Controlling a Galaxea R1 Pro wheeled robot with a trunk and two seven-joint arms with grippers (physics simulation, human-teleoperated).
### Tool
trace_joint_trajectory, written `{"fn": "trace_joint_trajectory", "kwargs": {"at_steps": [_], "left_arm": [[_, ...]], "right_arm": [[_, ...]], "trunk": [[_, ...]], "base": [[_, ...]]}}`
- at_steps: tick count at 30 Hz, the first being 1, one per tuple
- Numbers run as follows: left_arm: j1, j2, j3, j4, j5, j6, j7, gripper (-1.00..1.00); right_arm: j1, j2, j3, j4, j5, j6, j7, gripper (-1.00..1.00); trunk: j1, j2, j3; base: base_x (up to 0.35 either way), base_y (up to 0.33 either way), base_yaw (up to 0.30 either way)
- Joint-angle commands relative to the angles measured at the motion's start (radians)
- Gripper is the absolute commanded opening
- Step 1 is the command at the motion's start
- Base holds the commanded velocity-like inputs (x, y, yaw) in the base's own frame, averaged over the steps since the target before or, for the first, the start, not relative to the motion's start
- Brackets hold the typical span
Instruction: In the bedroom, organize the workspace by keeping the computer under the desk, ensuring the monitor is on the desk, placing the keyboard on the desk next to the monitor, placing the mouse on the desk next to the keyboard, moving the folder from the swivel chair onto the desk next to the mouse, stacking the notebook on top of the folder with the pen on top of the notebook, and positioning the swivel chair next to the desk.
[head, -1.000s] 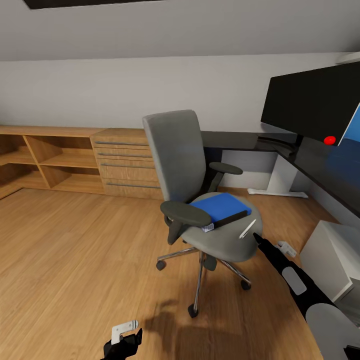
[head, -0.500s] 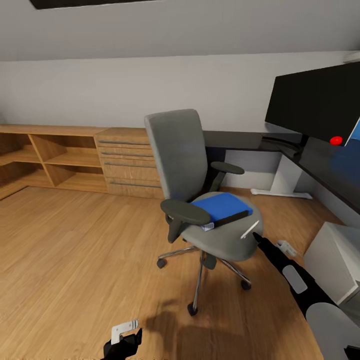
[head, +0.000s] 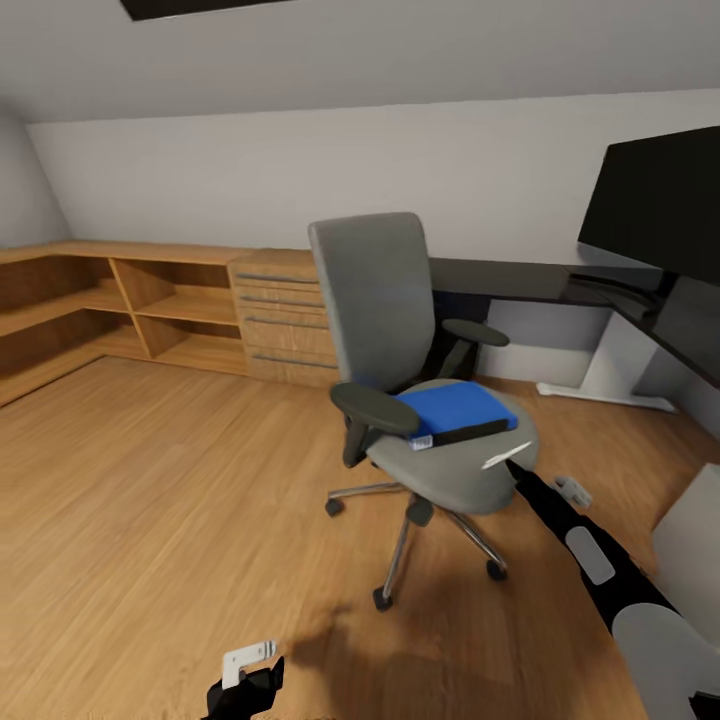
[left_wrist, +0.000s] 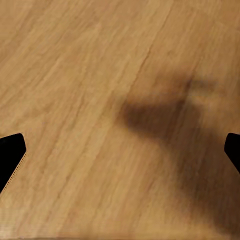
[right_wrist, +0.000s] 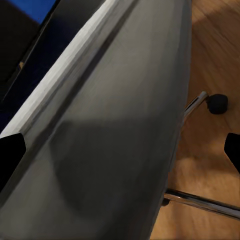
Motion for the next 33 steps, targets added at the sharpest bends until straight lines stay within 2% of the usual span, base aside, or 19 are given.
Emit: {"fn": "trace_joint_trajectory", "kwargs": {"at_steps": [1,16,33], "left_arm": [[-0.001,-0.001,0.001,0.001,0.007,-0.003,0.001,1.00],[-0.001,-0.001,0.001,0.001,0.007,-0.003,0.001,1.00],[-0.001,-0.001,0.001,0.001,0.006,-0.003,0.001,1.00]], "right_arm": [[0.000,0.001,0.001,0.050,-0.004,0.009,0.005,1.00],[0.000,0.001,0.001,0.050,-0.004,0.008,0.005,1.00],[0.000,-0.001,0.000,0.048,-0.004,0.005,0.008,1.00]], "trunk": [[0.000,0.000,-0.002],[0.000,0.000,-0.014],[0.000,0.000,-0.016]], "base": [[0.000,0.000,0.218],[0.000,0.000,0.208],[0.000,-0.119,0.016]]}}
